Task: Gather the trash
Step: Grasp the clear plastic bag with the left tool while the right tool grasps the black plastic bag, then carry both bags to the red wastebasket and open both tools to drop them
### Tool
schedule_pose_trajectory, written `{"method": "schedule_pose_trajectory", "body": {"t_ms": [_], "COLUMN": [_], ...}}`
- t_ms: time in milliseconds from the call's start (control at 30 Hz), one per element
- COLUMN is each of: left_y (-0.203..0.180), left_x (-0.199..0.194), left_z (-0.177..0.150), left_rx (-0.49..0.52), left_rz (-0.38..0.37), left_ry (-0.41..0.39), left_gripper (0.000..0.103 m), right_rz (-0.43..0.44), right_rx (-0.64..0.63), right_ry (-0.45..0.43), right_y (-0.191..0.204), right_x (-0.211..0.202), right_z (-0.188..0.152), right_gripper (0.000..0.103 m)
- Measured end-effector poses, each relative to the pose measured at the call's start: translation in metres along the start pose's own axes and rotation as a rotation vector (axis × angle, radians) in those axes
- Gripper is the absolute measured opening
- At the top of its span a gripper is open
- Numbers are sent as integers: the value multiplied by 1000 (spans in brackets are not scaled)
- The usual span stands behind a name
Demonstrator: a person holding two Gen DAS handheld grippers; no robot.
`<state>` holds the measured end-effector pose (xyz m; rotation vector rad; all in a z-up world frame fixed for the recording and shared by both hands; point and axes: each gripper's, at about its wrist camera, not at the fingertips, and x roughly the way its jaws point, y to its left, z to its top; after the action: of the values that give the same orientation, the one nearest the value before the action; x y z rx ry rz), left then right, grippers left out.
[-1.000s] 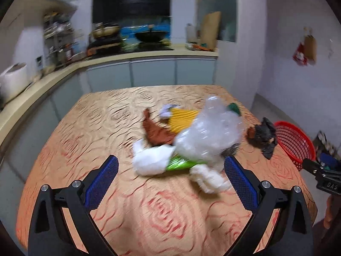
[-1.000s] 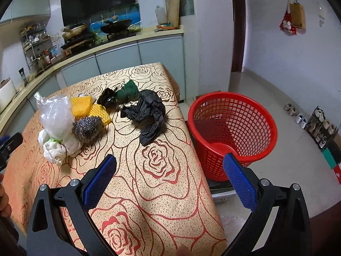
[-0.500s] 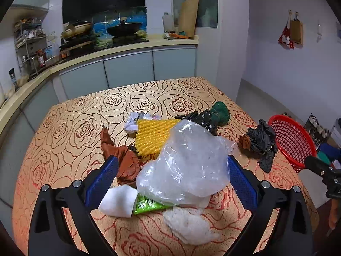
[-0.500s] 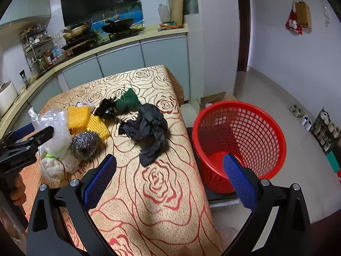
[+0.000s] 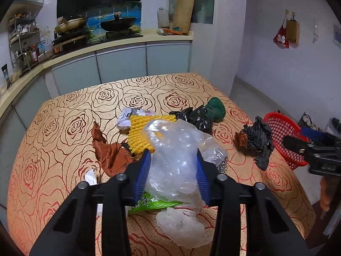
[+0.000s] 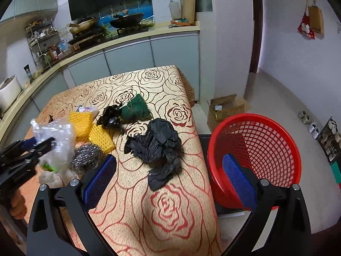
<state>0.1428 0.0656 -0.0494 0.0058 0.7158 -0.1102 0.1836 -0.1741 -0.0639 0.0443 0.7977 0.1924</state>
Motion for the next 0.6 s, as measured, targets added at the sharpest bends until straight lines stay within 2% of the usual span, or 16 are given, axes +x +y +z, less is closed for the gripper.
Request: {"method": "schedule_pose_trajectory", "body": {"t_ms": [33,100,333,500,600], "left_y": [2,6,13,21,25], "left_x": [-3,-9,-34,-52,-58], "left_z": [0,2,8,13,16], "left_rx": [-8,-29,-53,-77,-83], "left_rz": [-3,-7,1,6,16], "left_ry": [-4,-12,-83,-119,-132], "left_gripper": [27,26,26,26,26], "right_rz": [4,14,22,37,38], "right_rx": [3,12,7,-39,-59], "right_ry": [10,38,69,99,102], "right_y": [0,-2,0,8,11], "right_x": [5,19,52,64,68], "right_z": [1,2,9,13,15], "right_gripper": [91,86,75,51,43]}}
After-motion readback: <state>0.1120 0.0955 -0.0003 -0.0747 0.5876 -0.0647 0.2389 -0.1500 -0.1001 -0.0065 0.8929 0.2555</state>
